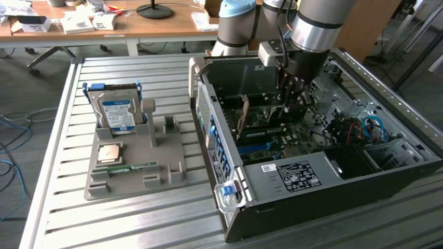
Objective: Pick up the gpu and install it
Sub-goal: 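Insert the gpu into the slot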
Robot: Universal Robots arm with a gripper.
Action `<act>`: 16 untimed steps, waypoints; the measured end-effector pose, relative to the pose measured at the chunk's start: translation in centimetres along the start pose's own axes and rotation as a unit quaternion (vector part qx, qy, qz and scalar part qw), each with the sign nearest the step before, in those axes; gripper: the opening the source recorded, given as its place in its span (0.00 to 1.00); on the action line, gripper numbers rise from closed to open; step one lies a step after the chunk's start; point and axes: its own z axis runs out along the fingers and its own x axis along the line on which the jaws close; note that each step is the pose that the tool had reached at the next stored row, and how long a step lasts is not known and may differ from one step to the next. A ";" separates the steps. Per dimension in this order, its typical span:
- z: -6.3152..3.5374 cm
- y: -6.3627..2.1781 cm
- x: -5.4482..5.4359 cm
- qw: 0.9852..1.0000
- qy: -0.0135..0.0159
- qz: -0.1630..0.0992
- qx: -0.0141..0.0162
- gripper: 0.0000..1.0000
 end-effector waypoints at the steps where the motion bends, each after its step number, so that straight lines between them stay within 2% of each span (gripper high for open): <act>1: 0.00 0.03 0.0 1.000 0.000 0.000 0.000 0.26; 11: 0.55 0.07 0.0 1.000 0.000 0.000 0.000 0.26; 16: 0.54 0.04 0.6 1.000 0.000 0.000 0.000 0.26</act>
